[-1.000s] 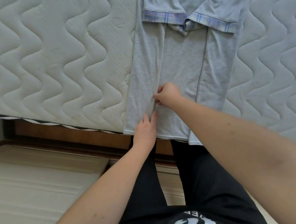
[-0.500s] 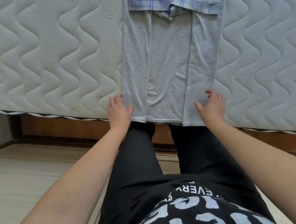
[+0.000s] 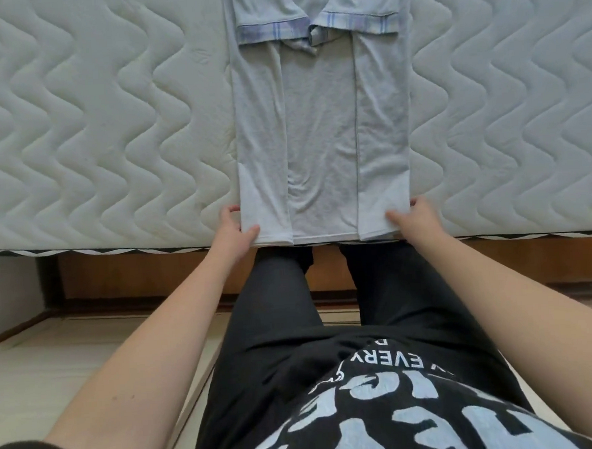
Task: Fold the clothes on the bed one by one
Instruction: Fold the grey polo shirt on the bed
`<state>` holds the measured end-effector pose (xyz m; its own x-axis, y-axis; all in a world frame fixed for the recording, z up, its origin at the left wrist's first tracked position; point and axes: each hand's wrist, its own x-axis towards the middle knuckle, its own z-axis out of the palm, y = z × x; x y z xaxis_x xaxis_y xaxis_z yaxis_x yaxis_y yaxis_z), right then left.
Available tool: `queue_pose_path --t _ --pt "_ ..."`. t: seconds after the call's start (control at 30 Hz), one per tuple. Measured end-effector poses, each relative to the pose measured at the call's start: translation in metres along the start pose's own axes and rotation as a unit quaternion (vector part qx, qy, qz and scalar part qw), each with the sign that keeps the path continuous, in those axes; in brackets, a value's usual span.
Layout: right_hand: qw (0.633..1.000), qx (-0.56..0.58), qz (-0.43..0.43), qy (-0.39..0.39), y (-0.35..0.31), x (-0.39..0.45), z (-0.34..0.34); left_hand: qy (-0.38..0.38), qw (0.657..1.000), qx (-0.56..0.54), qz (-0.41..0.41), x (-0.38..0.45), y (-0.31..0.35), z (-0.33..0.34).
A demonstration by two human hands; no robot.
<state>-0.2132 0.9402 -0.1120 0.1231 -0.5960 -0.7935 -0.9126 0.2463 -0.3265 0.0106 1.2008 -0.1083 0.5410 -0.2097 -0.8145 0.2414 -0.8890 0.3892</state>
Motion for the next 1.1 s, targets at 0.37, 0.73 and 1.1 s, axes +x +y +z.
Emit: queue_pose_path --t 0.37,0.73,1.1 --pt "0.957 -0.148 -0.234 -0.085 -0.025 -0.051 -0.061 -0.056 0.969 0.128 0.201 -0.035 0.034 -0.045" --pt "0.831 -0.247 -0.472 0.163 -0.063 -0.062 -0.086 0.204 0.848 0.268 0.409 -0.070 0.095 -0.065" --pt "0.851 -0.263 -0.450 0.065 -0.069 -0.103 -0.159 0.097 0.869 0.295 0.385 -0.128 0.115 -0.093"
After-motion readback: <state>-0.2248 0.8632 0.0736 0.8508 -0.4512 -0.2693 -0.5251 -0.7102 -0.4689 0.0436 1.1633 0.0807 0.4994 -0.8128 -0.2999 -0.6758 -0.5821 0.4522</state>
